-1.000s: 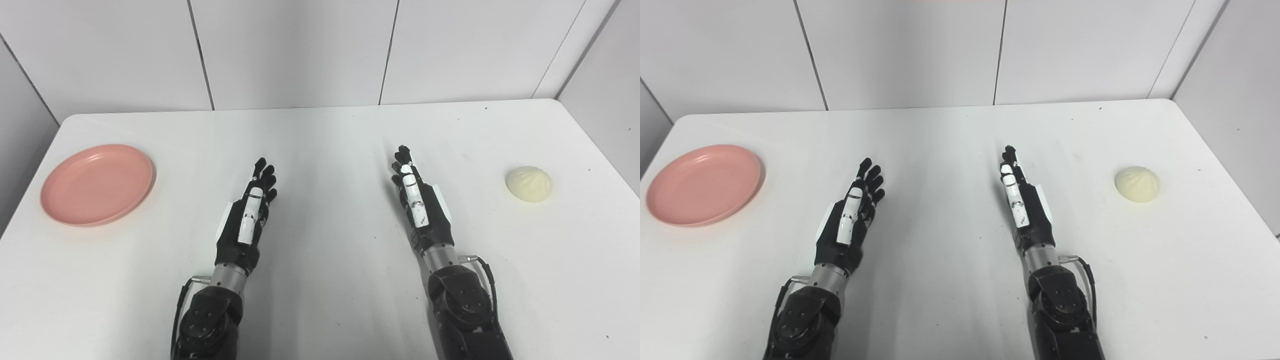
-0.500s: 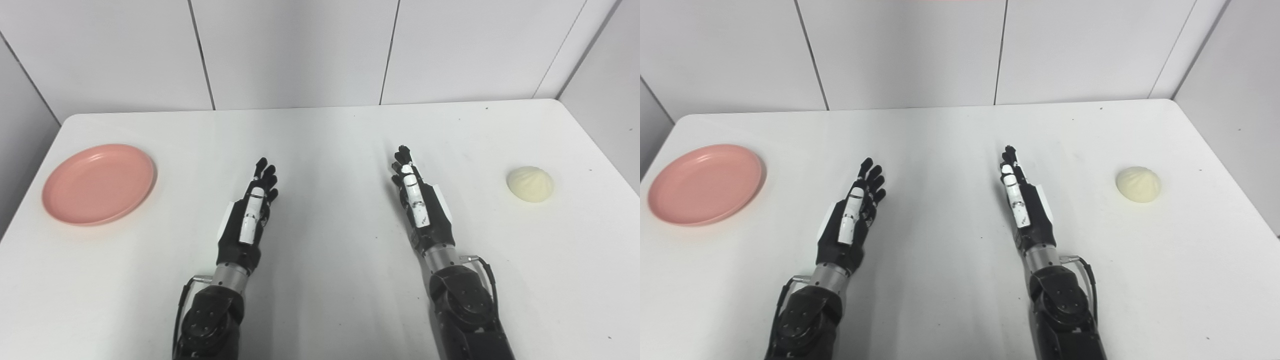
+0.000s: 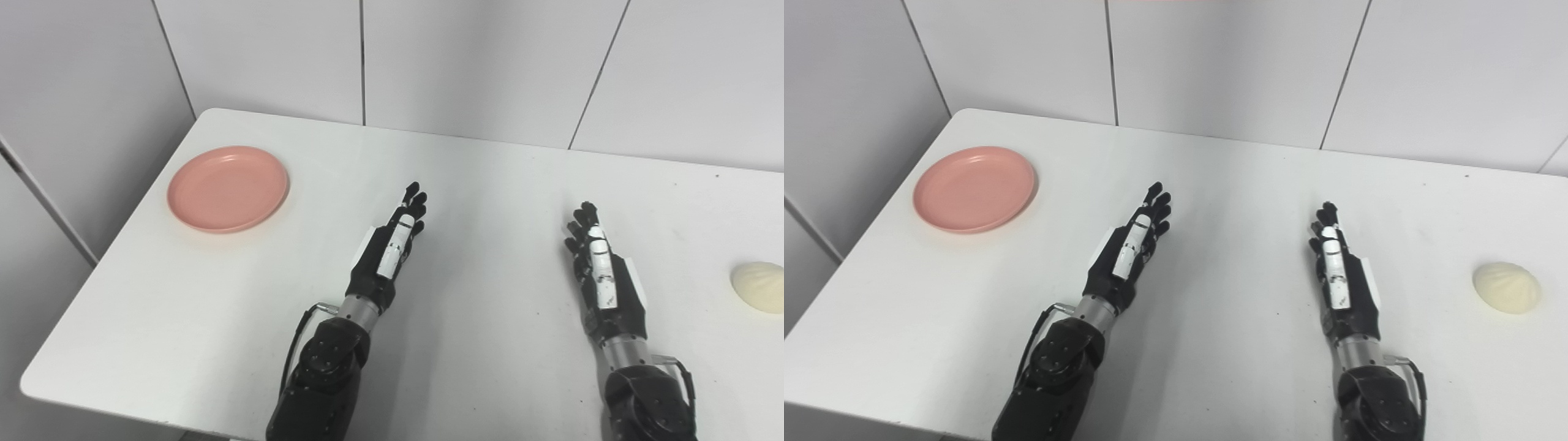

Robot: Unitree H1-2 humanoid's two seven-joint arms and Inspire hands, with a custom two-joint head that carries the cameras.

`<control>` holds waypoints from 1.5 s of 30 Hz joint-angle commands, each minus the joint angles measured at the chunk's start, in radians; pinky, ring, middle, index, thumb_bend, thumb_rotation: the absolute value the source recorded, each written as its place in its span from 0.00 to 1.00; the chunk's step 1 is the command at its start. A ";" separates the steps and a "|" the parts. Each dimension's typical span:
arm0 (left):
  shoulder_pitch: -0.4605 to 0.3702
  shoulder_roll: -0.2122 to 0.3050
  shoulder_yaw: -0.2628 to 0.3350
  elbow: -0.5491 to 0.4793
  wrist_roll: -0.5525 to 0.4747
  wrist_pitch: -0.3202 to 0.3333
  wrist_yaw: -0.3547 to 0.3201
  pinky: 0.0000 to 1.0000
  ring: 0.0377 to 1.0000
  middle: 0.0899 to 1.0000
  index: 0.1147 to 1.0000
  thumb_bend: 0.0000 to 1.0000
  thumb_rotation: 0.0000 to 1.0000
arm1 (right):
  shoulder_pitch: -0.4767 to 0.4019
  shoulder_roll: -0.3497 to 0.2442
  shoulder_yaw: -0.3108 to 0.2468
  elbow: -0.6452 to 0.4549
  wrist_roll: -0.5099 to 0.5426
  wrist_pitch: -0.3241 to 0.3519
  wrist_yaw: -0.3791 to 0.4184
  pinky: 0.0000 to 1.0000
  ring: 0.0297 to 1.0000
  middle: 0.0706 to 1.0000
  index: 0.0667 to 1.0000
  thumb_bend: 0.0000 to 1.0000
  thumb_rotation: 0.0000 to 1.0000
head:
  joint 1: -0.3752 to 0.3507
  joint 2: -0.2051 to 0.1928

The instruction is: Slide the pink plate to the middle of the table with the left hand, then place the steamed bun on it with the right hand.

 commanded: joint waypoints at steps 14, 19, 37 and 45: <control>0.070 -0.003 -0.007 0.101 0.021 -0.049 0.021 0.99 1.00 1.00 1.00 0.29 1.00 | 0.047 -0.020 -0.005 0.048 -0.001 -0.030 0.018 1.00 1.00 1.00 1.00 0.18 1.00 | -0.009 0.010; 0.069 -0.004 -0.006 0.072 0.027 -0.036 0.023 1.00 1.00 1.00 1.00 0.30 1.00 | 0.049 -0.022 -0.005 0.031 0.009 -0.011 0.028 1.00 1.00 1.00 1.00 0.18 1.00 | -0.006 0.014; 0.014 -0.023 -0.003 -0.253 0.043 0.061 0.060 1.00 1.00 0.99 1.00 0.44 1.00 | 0.049 -0.049 -0.018 0.034 0.033 -0.023 0.037 1.00 1.00 1.00 1.00 0.16 1.00 | 0.037 0.025; -0.033 -0.032 0.027 -0.370 0.000 0.105 0.071 1.00 0.99 0.99 1.00 0.49 1.00 | 0.044 -0.061 -0.021 0.037 0.047 -0.014 0.048 1.00 1.00 1.00 1.00 0.18 1.00 | 0.059 0.019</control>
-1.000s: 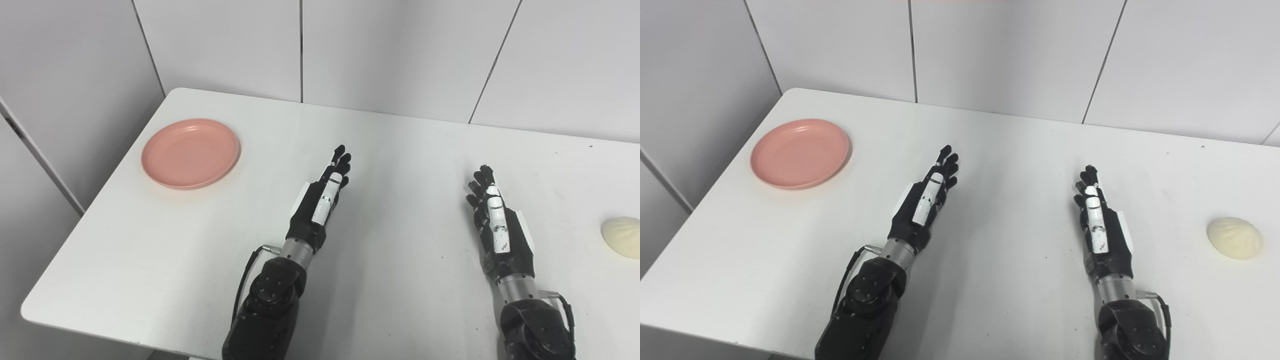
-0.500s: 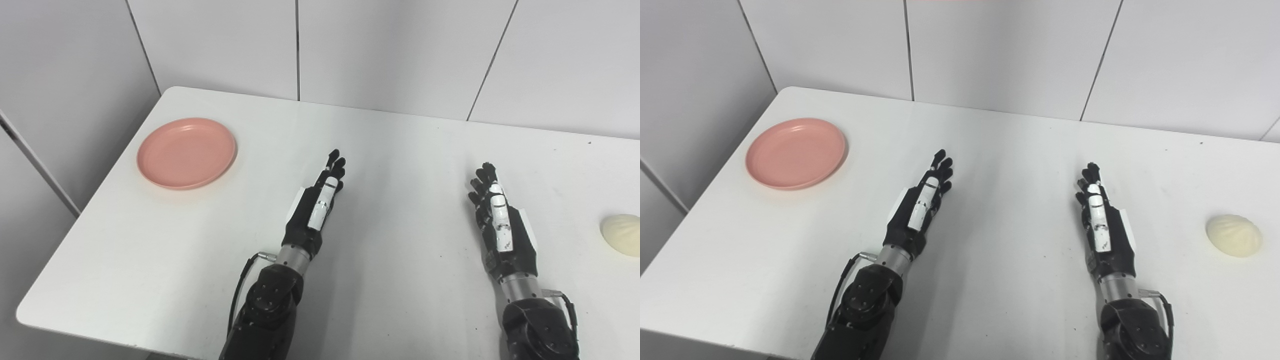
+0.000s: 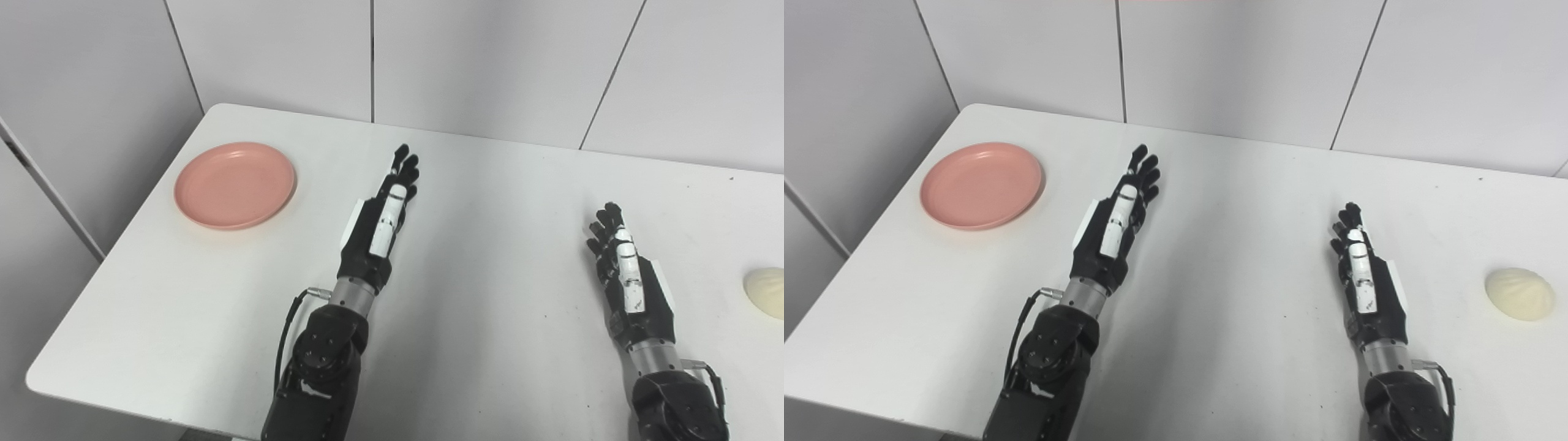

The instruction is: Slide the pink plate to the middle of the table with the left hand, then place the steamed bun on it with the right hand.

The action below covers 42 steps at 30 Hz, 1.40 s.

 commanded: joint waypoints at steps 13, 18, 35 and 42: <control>-0.152 0.033 0.147 -0.106 -0.025 -0.042 0.100 1.00 0.98 0.99 1.00 0.45 1.00 | 0.047 -0.023 -0.018 0.031 0.040 0.008 0.020 1.00 1.00 1.00 1.00 0.14 1.00 | 0.050 -0.007; -0.172 0.085 0.227 -0.121 -0.055 -0.061 0.123 1.00 0.98 1.00 1.00 0.43 1.00 | 0.043 -0.026 -0.020 0.032 0.043 0.016 0.022 1.00 1.00 1.00 1.00 0.13 1.00 | 0.066 -0.011; -0.192 0.183 0.378 -0.110 -0.092 -0.084 0.220 1.00 0.99 1.00 1.00 0.45 1.00 | 0.038 -0.028 -0.028 0.027 0.046 0.028 0.022 1.00 1.00 1.00 1.00 0.12 1.00 | 0.086 -0.012; -0.186 0.232 0.447 -0.073 -0.140 -0.121 0.233 1.00 1.00 1.00 1.00 0.45 1.00 | 0.038 -0.026 -0.030 0.023 0.054 0.035 0.025 1.00 1.00 1.00 1.00 0.10 1.00 | 0.088 -0.013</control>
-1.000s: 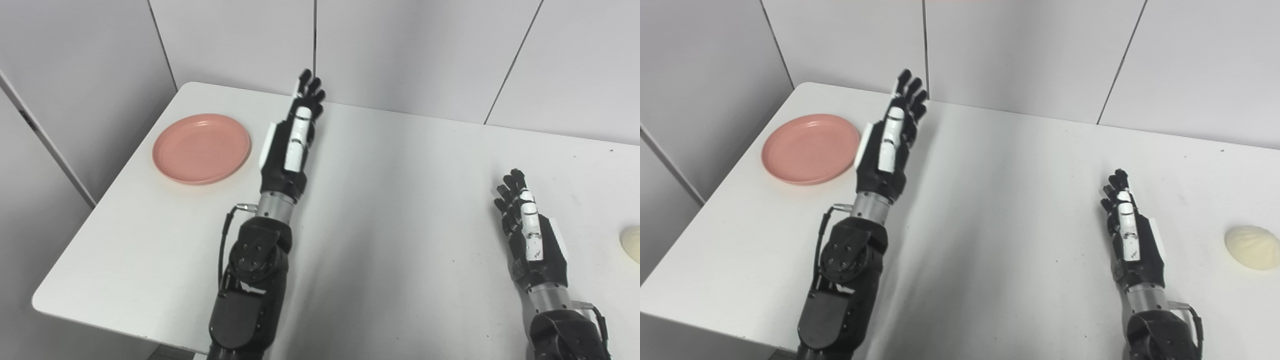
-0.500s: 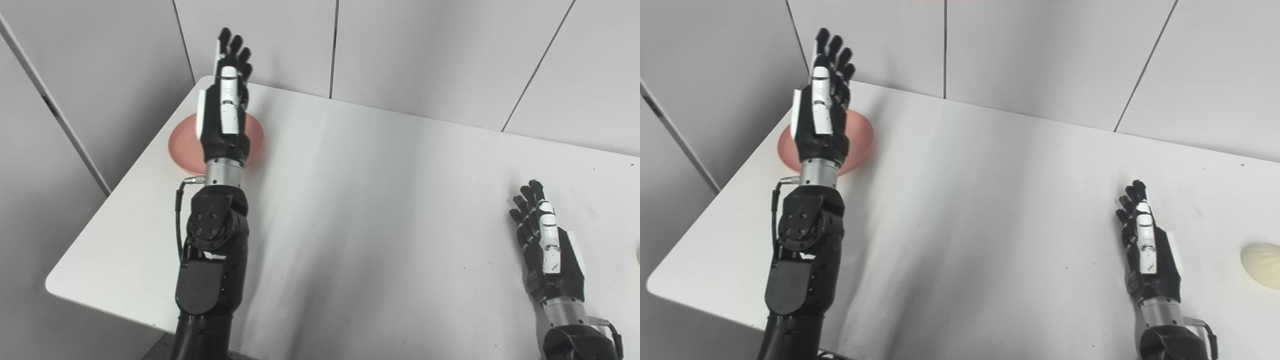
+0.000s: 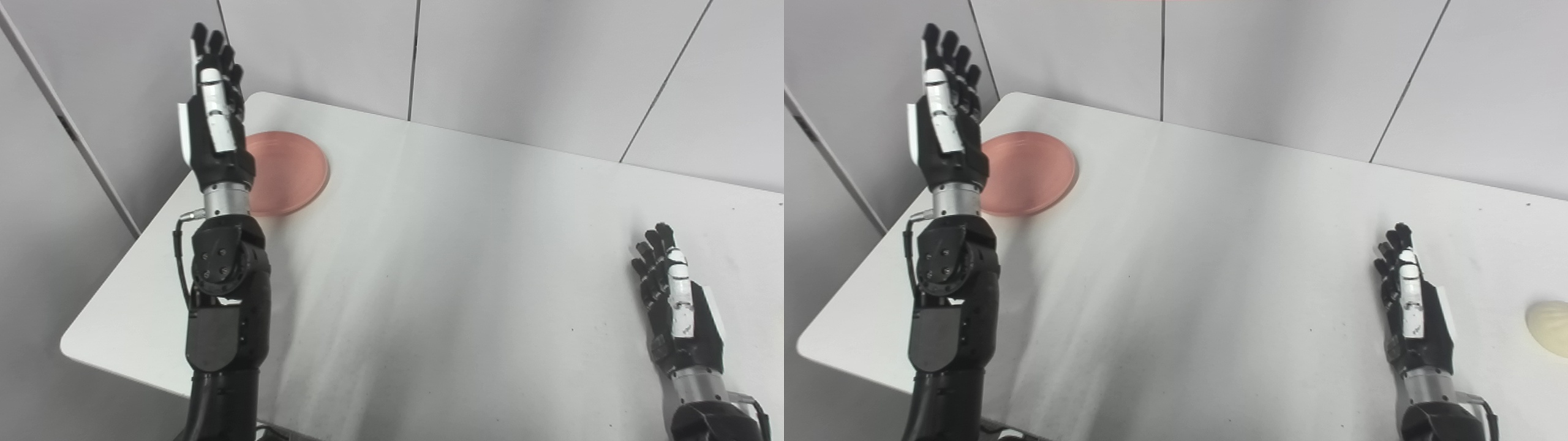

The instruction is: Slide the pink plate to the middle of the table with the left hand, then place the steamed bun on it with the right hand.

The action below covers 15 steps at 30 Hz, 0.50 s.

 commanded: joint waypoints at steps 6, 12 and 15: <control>-0.033 0.058 0.050 0.052 -0.036 -0.085 0.015 1.00 1.00 1.00 1.00 0.45 1.00 | 0.036 0.003 -0.008 0.014 0.011 0.023 0.002 1.00 1.00 1.00 1.00 0.10 1.00 | 0.000 0.001; -0.026 0.089 0.079 0.098 -0.052 -0.097 0.021 1.00 1.00 1.00 1.00 0.46 1.00 | 0.036 0.002 -0.007 0.017 0.006 0.019 0.003 1.00 1.00 1.00 1.00 0.11 1.00 | -0.001 0.002; -0.022 0.098 0.091 0.121 -0.073 -0.111 0.012 1.00 1.00 1.00 1.00 0.46 1.00 | 0.037 0.003 -0.008 0.012 0.010 0.028 0.003 1.00 1.00 1.00 1.00 0.10 1.00 | -0.001 -0.002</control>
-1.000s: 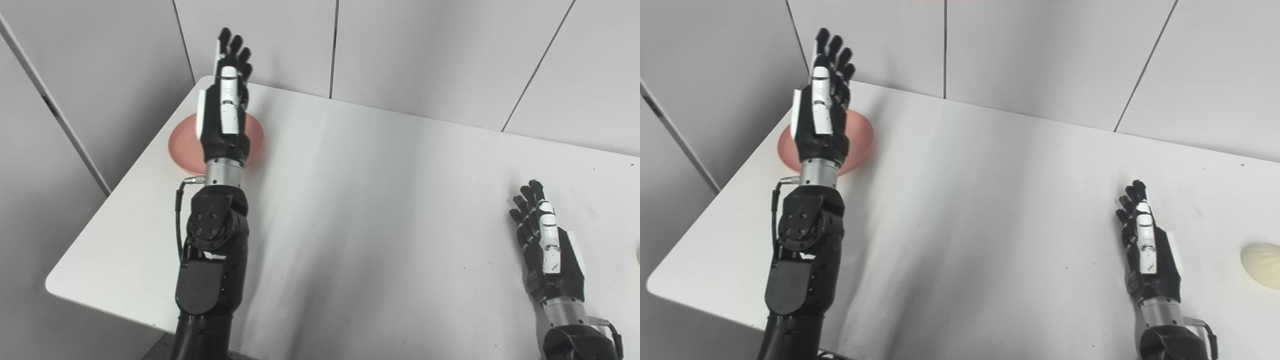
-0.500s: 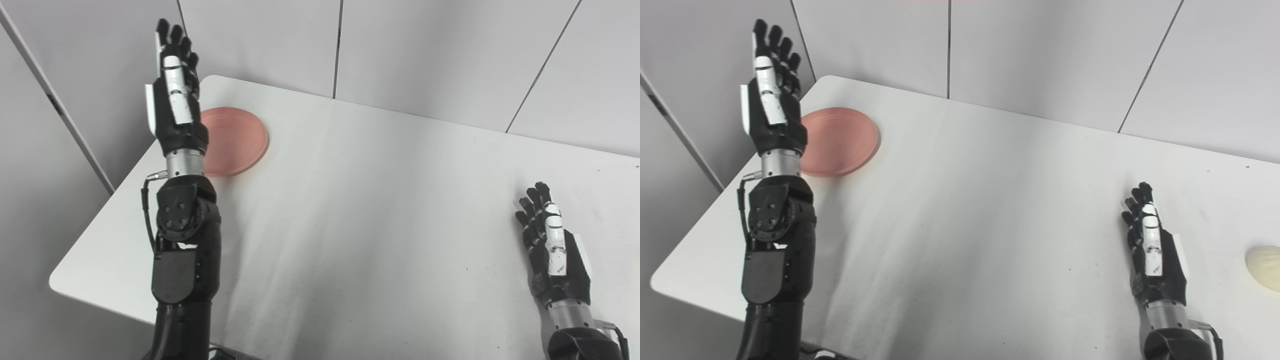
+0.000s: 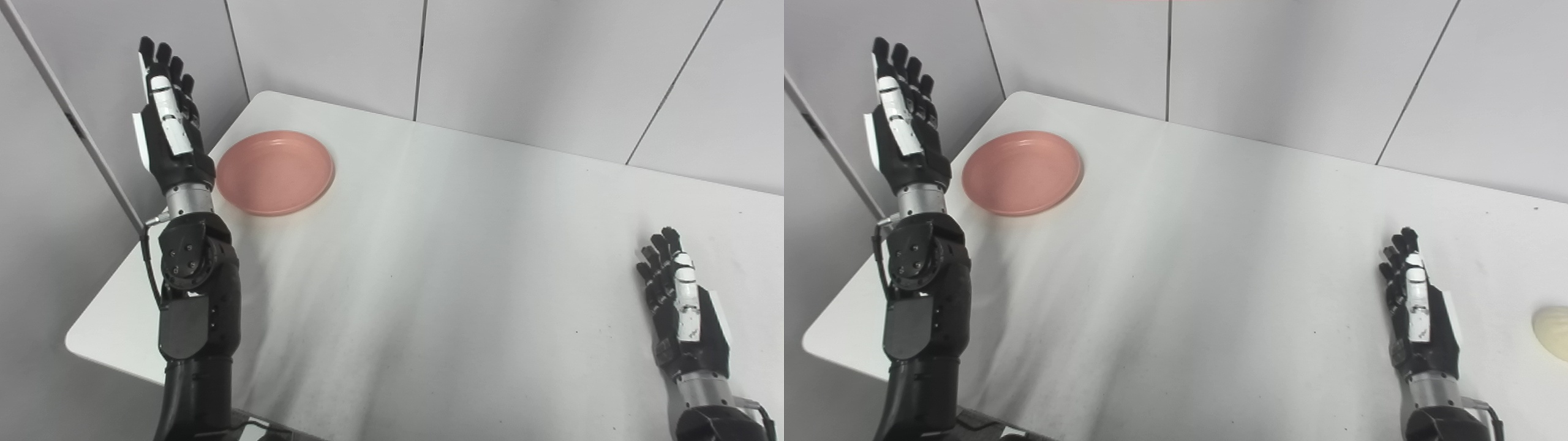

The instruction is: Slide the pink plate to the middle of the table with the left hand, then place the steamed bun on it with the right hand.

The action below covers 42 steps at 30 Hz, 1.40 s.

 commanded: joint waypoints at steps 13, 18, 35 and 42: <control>-0.045 0.049 0.024 0.143 -0.063 -0.097 -0.003 1.00 1.00 1.00 1.00 0.42 1.00 | 0.036 -0.005 0.003 0.034 -0.024 -0.016 0.009 1.00 1.00 1.00 1.00 0.12 1.00 | -0.002 0.003; -0.045 0.060 0.028 0.188 -0.090 -0.097 -0.007 1.00 1.00 1.00 1.00 0.44 1.00 | 0.036 -0.004 0.003 0.037 -0.025 -0.024 0.011 1.00 1.00 1.00 1.00 0.11 1.00 | -0.001 0.005; -0.046 0.079 0.028 0.292 -0.142 -0.071 -0.011 1.00 1.00 1.00 1.00 0.44 1.00 | 0.039 0.001 0.001 0.024 -0.032 -0.018 0.005 1.00 1.00 1.00 1.00 0.12 1.00 | -0.002 0.011; -0.043 0.087 0.025 0.325 -0.148 -0.066 -0.007 1.00 1.00 1.00 1.00 0.44 1.00 | 0.039 0.005 0.000 0.028 -0.035 -0.029 0.005 1.00 1.00 1.00 1.00 0.11 1.00 | -0.003 0.010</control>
